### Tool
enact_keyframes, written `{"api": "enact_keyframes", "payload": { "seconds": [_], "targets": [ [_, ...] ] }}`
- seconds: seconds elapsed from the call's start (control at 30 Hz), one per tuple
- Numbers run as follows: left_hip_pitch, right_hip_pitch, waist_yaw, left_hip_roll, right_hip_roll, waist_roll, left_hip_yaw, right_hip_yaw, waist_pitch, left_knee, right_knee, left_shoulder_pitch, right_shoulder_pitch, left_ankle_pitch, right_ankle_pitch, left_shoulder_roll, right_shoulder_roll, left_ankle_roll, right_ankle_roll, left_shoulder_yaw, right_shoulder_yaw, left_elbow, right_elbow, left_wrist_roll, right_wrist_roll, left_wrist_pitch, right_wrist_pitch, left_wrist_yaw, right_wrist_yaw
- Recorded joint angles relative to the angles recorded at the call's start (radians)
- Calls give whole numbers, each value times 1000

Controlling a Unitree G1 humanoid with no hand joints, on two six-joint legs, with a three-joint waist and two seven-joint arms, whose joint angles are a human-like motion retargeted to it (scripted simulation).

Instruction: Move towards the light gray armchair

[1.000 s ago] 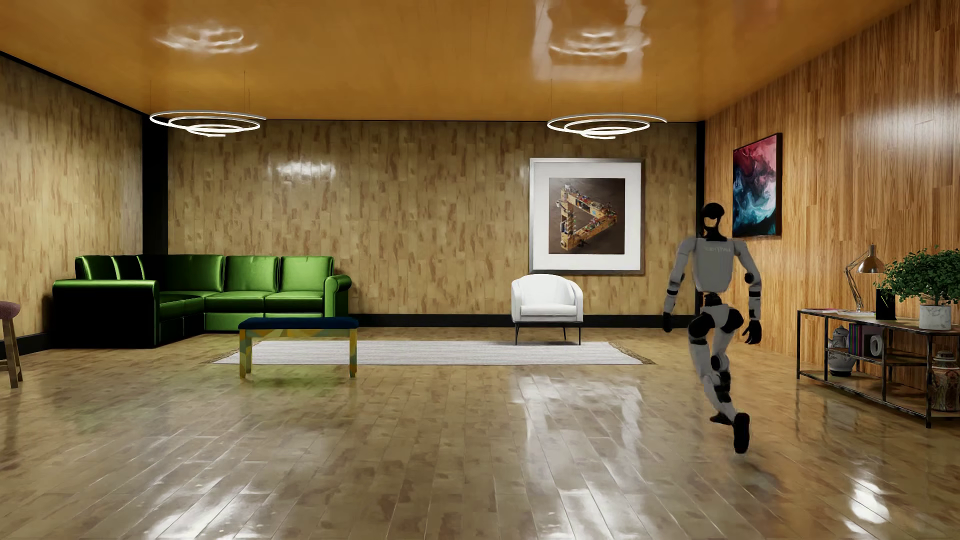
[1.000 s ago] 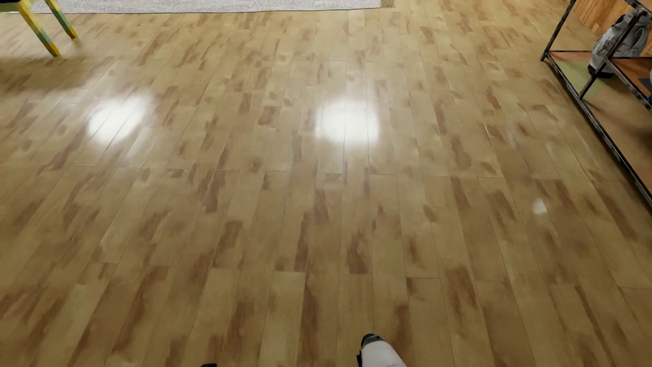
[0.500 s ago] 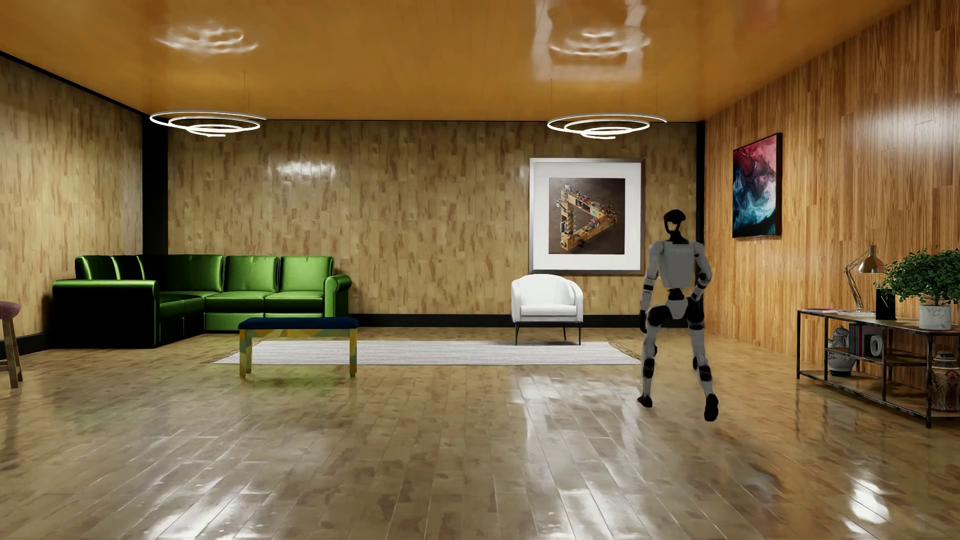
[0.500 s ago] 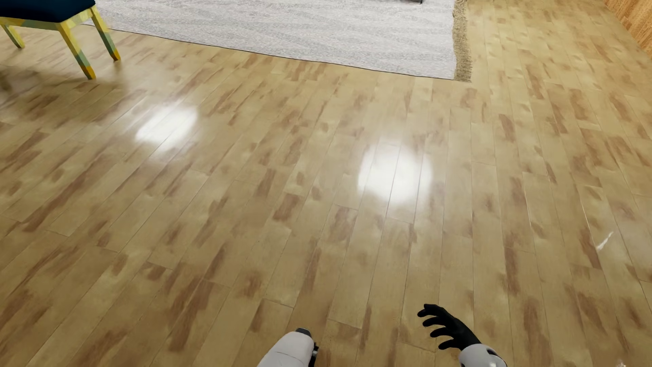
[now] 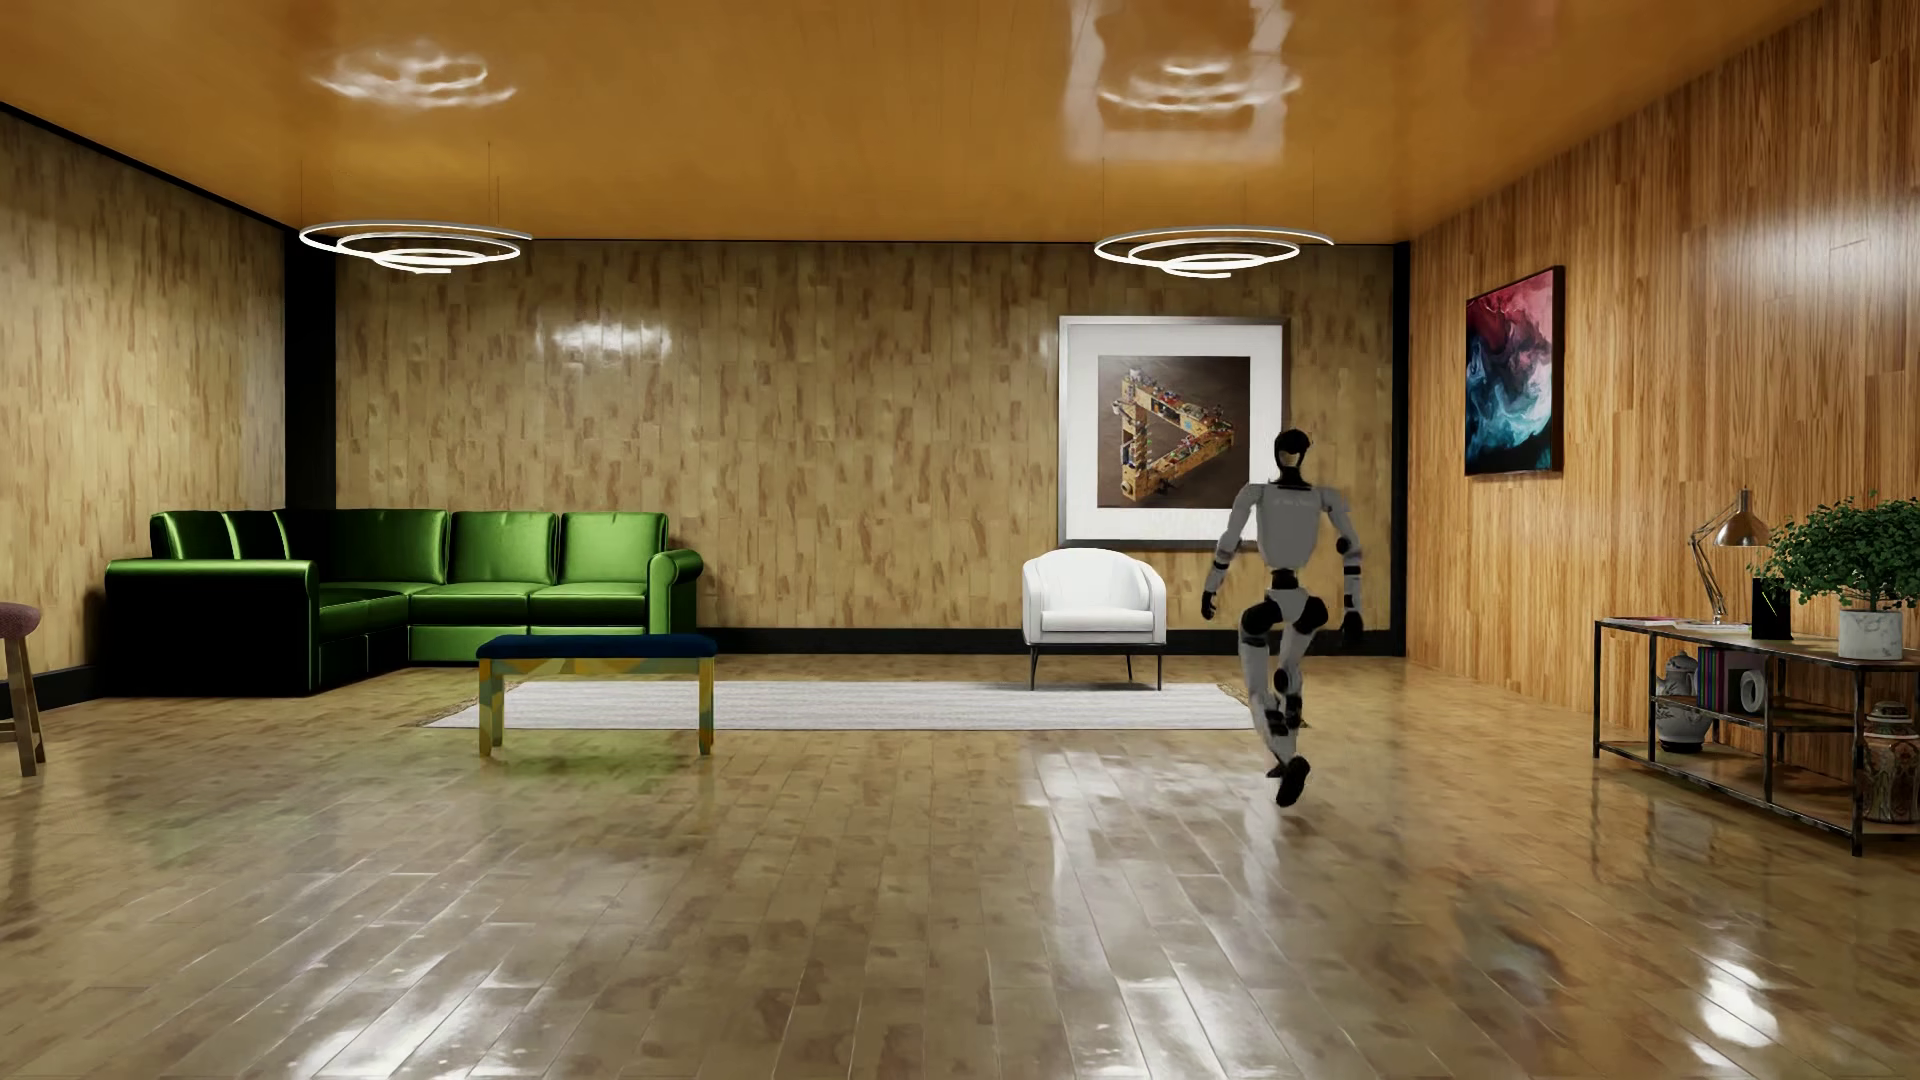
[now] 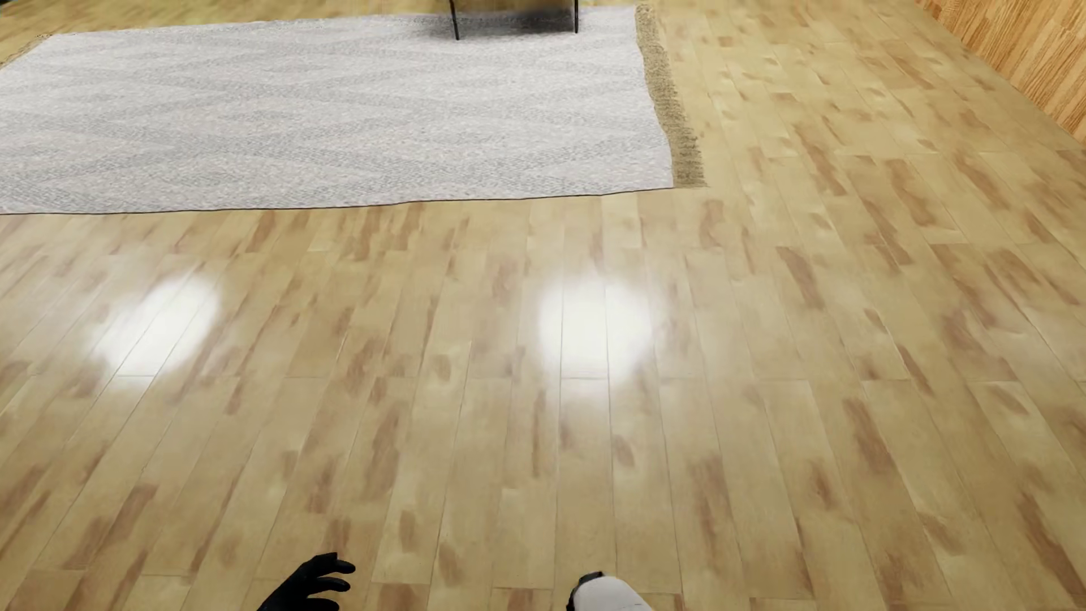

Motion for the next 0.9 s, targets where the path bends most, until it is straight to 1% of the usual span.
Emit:
{"api": "enact_keyframes", "payload": {
  "seconds": [0.03,0.07,0.1,0.13,0.17,0.2,0.23,0.27,0.3,0.33,0.37,0.4,0.43,0.47,0.5,0.53,0.57,0.6,0.63,0.67,0.7,0.73,0.77,0.8,0.83,0.87,0.9],
  "targets": [
    [-38,15,36,39,63,36,0,0,-4,160,79,23,5,178,87,-16,2,0,0,-10,13,46,15,0,0,0,0,0,0],
    [-95,72,80,47,111,58,0,0,16,340,138,38,-10,275,67,-30,-5,0,0,-44,24,115,12,0,0,0,0,0,0],
    [-201,159,115,46,143,60,0,0,35,538,131,38,-51,190,18,-38,-9,0,0,-85,54,185,-5,0,0,0,0,0,0],
    [-306,270,155,40,167,54,0,0,49,670,92,44,-95,42,-42,-38,-9,0,0,-139,39,252,-41,0,0,0,0,0,0],
    [-416,380,210,19,168,32,0,0,51,730,41,61,-140,-65,-112,-34,-6,0,0,-177,14,308,-87,0,0,0,0,0,0],
    [-489,495,280,-9,146,2,0,0,51,698,-8,102,-168,-122,-189,-27,-8,0,0,-194,-44,334,-165,0,0,0,0,0,0],
    [-563,593,344,-23,125,-19,0,0,51,594,-58,139,-205,-139,-263,-17,-15,0,0,-210,-90,357,-243,0,0,0,0,0,0],
    [-619,677,398,-31,95,-38,0,0,48,435,-98,174,-242,-133,-327,-8,-24,0,0,-224,-142,378,-330,0,0,0,0,0,0],
    [-654,755,442,-27,73,-48,0,0,43,243,-131,205,-281,-115,-386,-1,-25,0,0,-233,-203,400,-398,0,0,0,0,0,0],
    [-673,809,483,-13,59,-51,0,0,29,30,-146,229,-328,-118,-436,2,-30,0,0,-229,-246,421,-450,0,0,0,0,0,0],
    [-694,844,504,-6,54,-45,0,0,12,-149,-150,245,-364,-52,-472,3,-39,0,0,-231,-296,439,-515,0,0,0,0,0,0],
    [-731,868,523,4,33,-48,0,0,-11,-508,-146,256,-394,138,-496,0,-48,0,0,-225,-342,458,-563,0,0,0,0,0,0],
    [-767,897,539,3,9,-50,0,0,-21,-550,-125,265,-413,153,-490,-3,-55,0,0,-221,-373,477,-594,0,0,0,0,0,0],
    [-797,943,556,-13,-25,-55,0,0,-13,-182,-89,269,-407,-77,-453,-7,-60,0,0,-225,-397,501,-621,0,0,0,0,0,0],
    [-831,951,562,-39,-52,-68,0,0,-25,-83,-15,266,-386,-135,-369,-8,-52,0,0,-226,-417,525,-614,0,0,0,0,0,0],
    [-874,906,557,-55,-77,-84,0,0,-56,24,118,257,-357,-48,-250,-8,-36,0,0,-250,-424,556,-583,0,0,0,0,0,0],
    [-816,894,535,-109,-130,-118,0,0,-27,123,281,246,-327,-58,-111,-8,-14,0,0,-267,-401,584,-507,0,0,0,0,0,0],
    [-779,786,502,-133,-110,-111,0,0,-15,161,515,217,-317,-117,8,-13,-13,0,0,-232,-350,566,-433,0,0,0,0,0,0],
    [-698,685,468,-171,-111,-113,0,0,5,144,716,191,-320,-146,7,-20,-5,0,0,-234,-275,522,-336,0,0,0,0,0,0],
    [-595,598,401,-185,-78,-89,0,0,20,88,825,175,-300,-137,-48,-31,18,0,0,-199,-281,448,-252,0,0,0,0,0,0],
    [-519,507,344,-190,-40,-62,0,0,22,42,828,146,-263,-123,-61,-37,24,0,0,-172,-248,372,-186,0,0,0,0,0,0],
    [-414,447,281,-188,-14,-45,0,0,38,-15,730,132,-217,-108,-25,-41,27,0,0,-127,-212,272,-141,0,0,0,0,0,0],
    [-339,383,237,-176,15,-24,0,0,37,-57,556,113,-163,-94,41,-43,24,0,0,-100,-174,171,-110,0,0,0,0,0,0],
    [-271,331,208,-172,29,-15,0,0,32,-98,349,99,-106,-86,116,-38,22,0,0,-77,-156,75,-96,0,0,0,0,0,0],
    [-211,289,170,-164,32,-12,0,0,26,-129,150,77,-60,-92,106,-30,19,0,0,-51,-121,-8,-91,0,0,0,0,0,0],
    [-158,262,143,-161,24,-18,0,0,18,-157,-32,52,-20,-123,-57,-18,18,0,0,-27,-96,-75,-93,0,0,0,0,0,0],
    [-117,228,112,-156,2,-30,0,0,5,-165,-137,28,10,-161,-355,-6,20,0,0,2,-74,-120,-89,0,0,0,0,0,0]
  ]
}}
